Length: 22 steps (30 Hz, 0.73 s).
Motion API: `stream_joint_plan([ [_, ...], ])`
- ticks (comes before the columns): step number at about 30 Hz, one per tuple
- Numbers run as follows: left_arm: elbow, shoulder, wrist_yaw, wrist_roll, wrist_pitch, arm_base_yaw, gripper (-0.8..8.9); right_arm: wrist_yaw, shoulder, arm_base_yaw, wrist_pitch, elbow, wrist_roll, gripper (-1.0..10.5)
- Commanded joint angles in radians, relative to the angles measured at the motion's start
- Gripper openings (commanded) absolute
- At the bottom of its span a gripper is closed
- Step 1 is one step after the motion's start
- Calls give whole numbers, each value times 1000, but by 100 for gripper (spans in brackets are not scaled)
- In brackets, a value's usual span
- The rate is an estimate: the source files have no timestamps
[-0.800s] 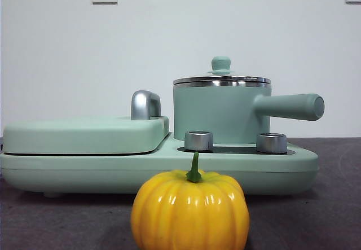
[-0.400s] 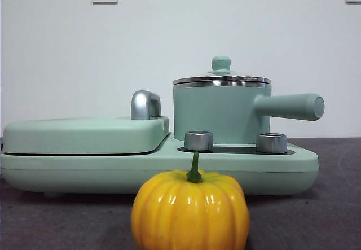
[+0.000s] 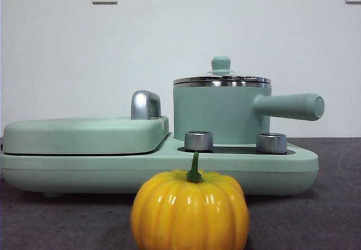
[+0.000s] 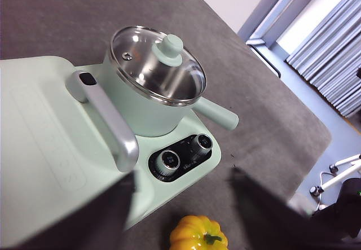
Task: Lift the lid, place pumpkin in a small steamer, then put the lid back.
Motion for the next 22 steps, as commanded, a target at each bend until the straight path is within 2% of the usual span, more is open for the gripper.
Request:
stream_joint_plan([
  [1, 18, 33, 6, 17, 43, -17, 507, 0, 5, 3, 6, 15, -11, 493],
  [4, 20, 78, 6, 8, 101, -37, 556, -1, 5, 3, 7, 15, -11, 506],
  [8, 52, 171, 5, 6, 159, -71, 556, 0, 5, 3, 7, 15, -11, 506],
  [14, 195, 373, -10, 22, 158, -141, 556, -1, 5, 3, 6, 15, -11, 506],
  [22, 445, 638, -111, 115, 145, -258, 556, -1, 5, 3, 7, 15, -11, 506],
])
